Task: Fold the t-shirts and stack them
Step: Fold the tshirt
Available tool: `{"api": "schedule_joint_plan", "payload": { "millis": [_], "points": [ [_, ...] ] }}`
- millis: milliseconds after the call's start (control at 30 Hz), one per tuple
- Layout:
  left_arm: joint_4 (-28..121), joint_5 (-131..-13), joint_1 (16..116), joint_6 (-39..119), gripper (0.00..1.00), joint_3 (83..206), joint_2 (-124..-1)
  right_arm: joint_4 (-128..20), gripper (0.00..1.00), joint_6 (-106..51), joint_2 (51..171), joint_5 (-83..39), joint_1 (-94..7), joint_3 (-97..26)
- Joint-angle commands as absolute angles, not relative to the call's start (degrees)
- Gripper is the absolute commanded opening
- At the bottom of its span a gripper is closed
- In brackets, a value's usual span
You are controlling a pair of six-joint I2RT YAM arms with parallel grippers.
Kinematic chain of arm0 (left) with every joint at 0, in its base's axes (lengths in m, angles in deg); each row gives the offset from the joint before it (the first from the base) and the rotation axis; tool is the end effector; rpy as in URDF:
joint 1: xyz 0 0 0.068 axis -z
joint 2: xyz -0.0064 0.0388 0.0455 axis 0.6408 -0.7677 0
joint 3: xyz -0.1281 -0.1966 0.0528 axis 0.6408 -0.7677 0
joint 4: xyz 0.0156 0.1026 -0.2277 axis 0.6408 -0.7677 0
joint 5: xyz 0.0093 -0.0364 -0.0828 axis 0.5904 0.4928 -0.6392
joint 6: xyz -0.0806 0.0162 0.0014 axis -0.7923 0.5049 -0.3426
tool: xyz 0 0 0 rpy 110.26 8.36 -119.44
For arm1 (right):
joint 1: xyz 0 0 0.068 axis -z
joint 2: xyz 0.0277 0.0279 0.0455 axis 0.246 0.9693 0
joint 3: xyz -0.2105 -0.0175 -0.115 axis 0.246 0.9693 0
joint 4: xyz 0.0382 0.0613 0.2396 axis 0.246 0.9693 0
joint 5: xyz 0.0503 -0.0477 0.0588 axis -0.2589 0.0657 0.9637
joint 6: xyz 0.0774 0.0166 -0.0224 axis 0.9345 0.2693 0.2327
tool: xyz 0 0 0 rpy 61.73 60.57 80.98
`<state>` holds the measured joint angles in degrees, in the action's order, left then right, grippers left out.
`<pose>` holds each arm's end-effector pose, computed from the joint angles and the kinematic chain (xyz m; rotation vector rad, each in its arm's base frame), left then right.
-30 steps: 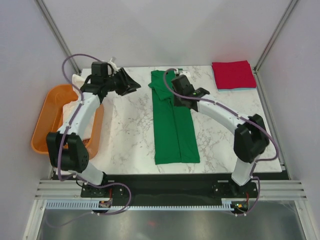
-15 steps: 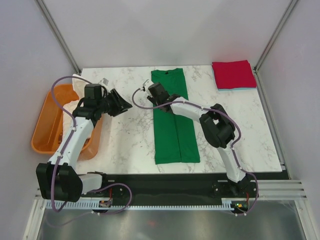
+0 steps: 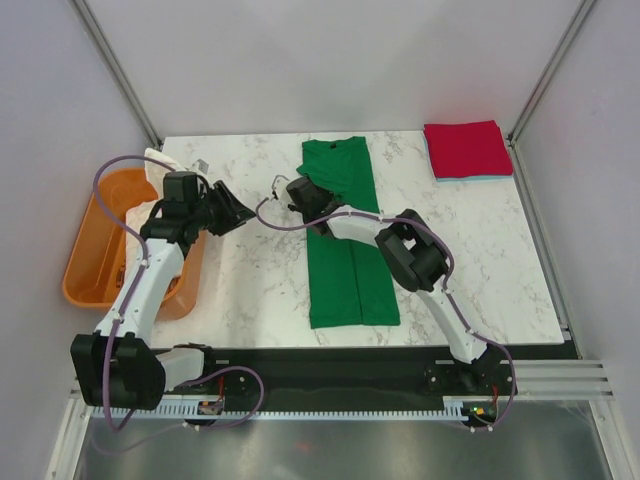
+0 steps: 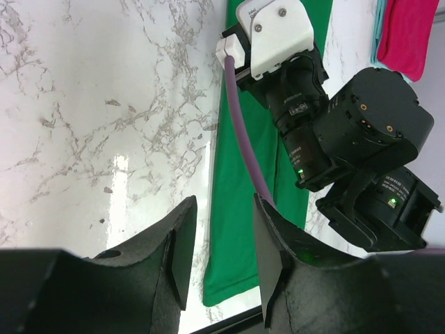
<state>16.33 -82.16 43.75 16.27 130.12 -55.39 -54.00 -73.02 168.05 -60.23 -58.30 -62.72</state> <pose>0.2846 -0.0423 0.2545 -0.4522 2.2627 -0.7275 0.4039 0.3399 0.1035 -1.1812 1.7894 -0.5354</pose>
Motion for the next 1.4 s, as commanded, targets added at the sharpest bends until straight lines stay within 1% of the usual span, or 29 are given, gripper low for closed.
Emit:
{"api": "schedule_joint_plan", "payload": {
  "millis": [0, 167, 333, 367, 400, 467, 500, 567, 767, 1033, 1300, 1367],
  "points": [
    [18.7, -84.9, 43.5, 17.6, 0.46, 131.0, -55.5, -57.0, 0.47, -77.9, 170.3, -63.4, -58.9, -65.5],
    [18.7, -85.6, 43.0, 17.5, 0.46, 131.0, -55.6, -57.8, 0.43, -79.0, 171.4, -63.8, -58.8, -65.6],
    [19.0, -86.1, 42.7, 17.3, 0.46, 130.9, -55.8, -58.0, 0.41, -78.3, 171.6, -63.1, -58.6, -65.6],
    [19.1, -86.2, 42.5, 17.1, 0.46, 130.9, -55.9, -58.1, 0.39, -78.3, 171.4, -62.7, -58.6, -65.7],
    [19.1, -86.3, 42.4, 17.1, 0.46, 130.9, -55.9, -58.2, 0.28, -77.9, 171.3, -62.5, -58.6, -65.8],
    [19.3, -86.6, 42.0, 17.0, 0.46, 130.7, -56.1, -58.4, 0.16, -77.6, 171.2, -61.9, -58.5, -66.5],
    [19.3, -86.7, 42.0, 17.0, 0.46, 130.8, -56.1, -58.4, 0.07, -76.9, 170.8, -61.6, -58.5, -66.7],
    [19.4, -86.8, 41.9, 16.9, 0.46, 130.7, -56.3, -58.3, 0.0, -75.2, 170.5, -60.2, -58.3, -67.7],
    [19.6, -87.5, 41.5, 16.6, 0.46, 130.5, -56.7, -55.0, 0.0, -66.1, 169.8, -55.1, -55.6, -71.6],
    [20.0, -88.2, 41.3, 16.4, 0.46, 130.4, -57.3, -51.3, 0.0, -50.2, 169.2, -46.0, -48.7, -73.5],
    [20.2, -88.2, 41.3, 16.4, 0.46, 130.2, -57.4, -52.1, 0.0, -32.6, 168.8, -37.3, -40.7, -72.1],
    [20.2, -88.2, 41.3, 16.4, 0.46, 130.1, -57.3, -53.1, 0.0, -30.5, 168.6, -35.7, -39.6, -70.9]
  ]
}}
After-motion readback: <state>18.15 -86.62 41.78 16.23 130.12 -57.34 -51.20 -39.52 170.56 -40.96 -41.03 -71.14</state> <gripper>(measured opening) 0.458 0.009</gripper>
